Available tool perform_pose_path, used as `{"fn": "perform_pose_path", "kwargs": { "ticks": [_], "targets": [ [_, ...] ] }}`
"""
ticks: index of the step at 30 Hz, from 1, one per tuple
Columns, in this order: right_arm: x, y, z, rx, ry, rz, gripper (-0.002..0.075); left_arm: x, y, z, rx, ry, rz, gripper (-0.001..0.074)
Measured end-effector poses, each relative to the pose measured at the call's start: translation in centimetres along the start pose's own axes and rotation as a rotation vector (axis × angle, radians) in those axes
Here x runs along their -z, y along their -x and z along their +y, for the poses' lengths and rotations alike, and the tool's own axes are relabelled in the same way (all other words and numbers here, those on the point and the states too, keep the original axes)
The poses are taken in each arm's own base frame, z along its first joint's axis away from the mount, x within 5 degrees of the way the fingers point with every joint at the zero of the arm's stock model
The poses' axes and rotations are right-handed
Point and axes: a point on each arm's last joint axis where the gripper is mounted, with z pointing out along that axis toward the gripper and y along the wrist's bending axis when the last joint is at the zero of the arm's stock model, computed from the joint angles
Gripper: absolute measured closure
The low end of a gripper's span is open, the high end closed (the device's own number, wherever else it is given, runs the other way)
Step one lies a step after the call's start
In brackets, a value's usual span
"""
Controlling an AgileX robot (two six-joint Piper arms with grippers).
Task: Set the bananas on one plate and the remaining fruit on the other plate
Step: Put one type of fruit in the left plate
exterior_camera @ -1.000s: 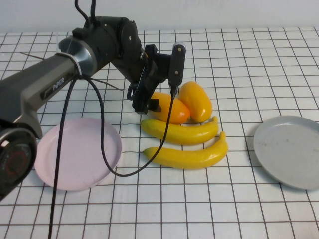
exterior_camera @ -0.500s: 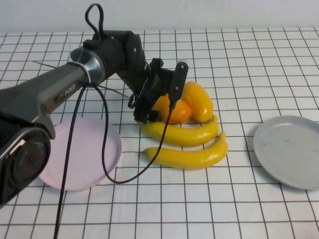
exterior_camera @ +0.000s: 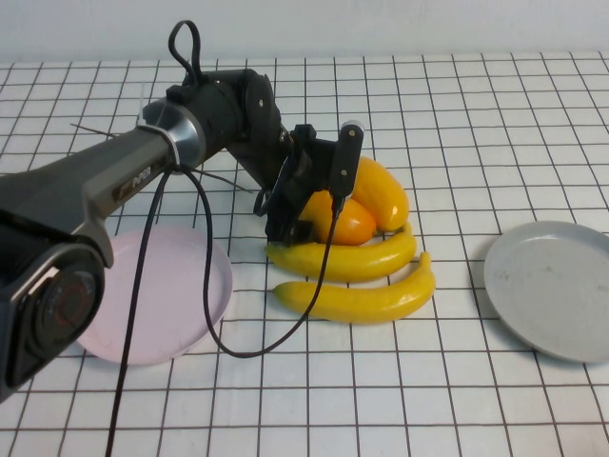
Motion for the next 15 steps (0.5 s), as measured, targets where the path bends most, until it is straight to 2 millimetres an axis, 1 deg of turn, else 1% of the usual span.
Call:
{"fn": "perform_pose_path", "kwargs": {
  "ticks": [9, 12, 14, 15],
  "targets": [
    [0.0, 0.0, 0.0, 0.0, 0.0, 0.0, 0.0742, 0.0, 0.0, -0.02, 0.05, -0.002, 0.0, 0.0129],
    [0.0, 0.0, 0.0, 0.0, 0.0, 0.0, 0.0742, 0.0, 0.0, -0.02, 0.066, -0.002, 0.0, 0.0182],
    [0.0, 0.0, 0.0, 0.0, 0.0, 0.0, 0.0742, 0.0, -0.03, 0.0, 0.081, 0.0, 0.003, 0.0244],
    [0.0, 0.0, 0.0, 0.0, 0.0, 0.0, 0.0742, 0.11, -0.04, 0.03, 0.082, 0.002, 0.007, 0.0241]
  ]
}}
